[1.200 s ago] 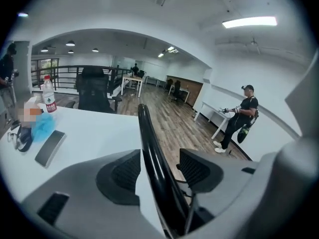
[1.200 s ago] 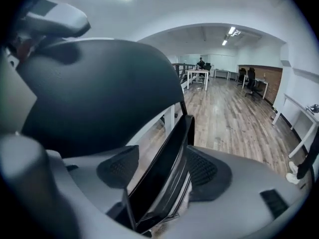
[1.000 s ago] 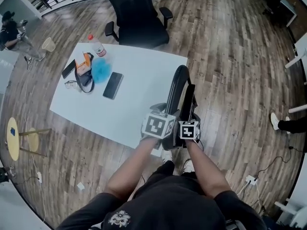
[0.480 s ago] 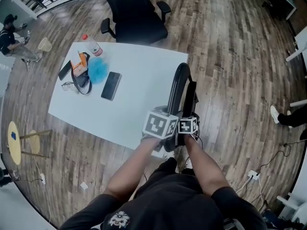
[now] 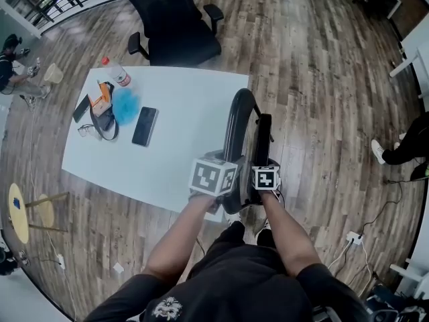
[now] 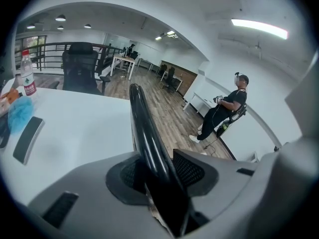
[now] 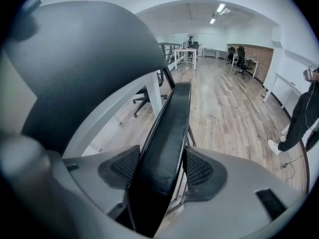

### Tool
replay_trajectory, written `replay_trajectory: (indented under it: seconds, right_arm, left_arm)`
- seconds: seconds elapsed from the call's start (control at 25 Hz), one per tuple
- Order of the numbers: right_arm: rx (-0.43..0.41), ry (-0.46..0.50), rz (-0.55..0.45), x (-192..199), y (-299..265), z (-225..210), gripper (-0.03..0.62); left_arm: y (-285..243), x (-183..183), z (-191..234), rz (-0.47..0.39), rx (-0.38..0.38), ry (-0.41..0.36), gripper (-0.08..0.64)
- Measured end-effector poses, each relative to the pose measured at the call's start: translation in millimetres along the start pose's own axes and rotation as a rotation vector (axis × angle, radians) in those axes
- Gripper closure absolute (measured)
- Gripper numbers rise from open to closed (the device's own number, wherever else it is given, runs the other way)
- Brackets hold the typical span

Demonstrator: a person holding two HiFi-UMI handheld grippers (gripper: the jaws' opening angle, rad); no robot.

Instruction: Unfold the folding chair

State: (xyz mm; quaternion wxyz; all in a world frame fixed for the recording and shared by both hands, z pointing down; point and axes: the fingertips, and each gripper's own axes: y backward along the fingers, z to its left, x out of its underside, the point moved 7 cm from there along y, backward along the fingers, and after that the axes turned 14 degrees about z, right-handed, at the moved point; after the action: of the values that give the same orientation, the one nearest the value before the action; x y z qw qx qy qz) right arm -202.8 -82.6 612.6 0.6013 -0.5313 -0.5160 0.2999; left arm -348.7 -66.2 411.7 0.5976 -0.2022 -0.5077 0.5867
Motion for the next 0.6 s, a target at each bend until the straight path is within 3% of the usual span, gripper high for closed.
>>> replay_trajectory:
  seconds: [0.28, 0.4, 0.48, 0.6]
  right_arm:
    - [-0.022, -0.084, -0.047, 26.5, 17.3, -76.2, 0.321]
    - [-0.142, -0.145, -0.085, 43.2, 19.2, -119.6, 0.325]
    - [-0.250, -0.129, -0.085, 52.0, 20.4, -146.0, 0.316]
    - [-0.322, -0.101, -0.041, 64.1, 15.9, -185.9, 0.221]
  left_arm:
    - [-15.0, -2.4, -15.7, 0.022, -0.007, -0.019, 0.405]
    - [-29.7, 0.7, -22.0, 0.099, -0.020, -0.054, 0.405]
    - [-42.1, 2.3, -31.1, 0.175, -0.020, -0.118, 0.374]
    - [-61.4, 1.9, -44.3, 0.255, -0.008, -0.150, 0.328]
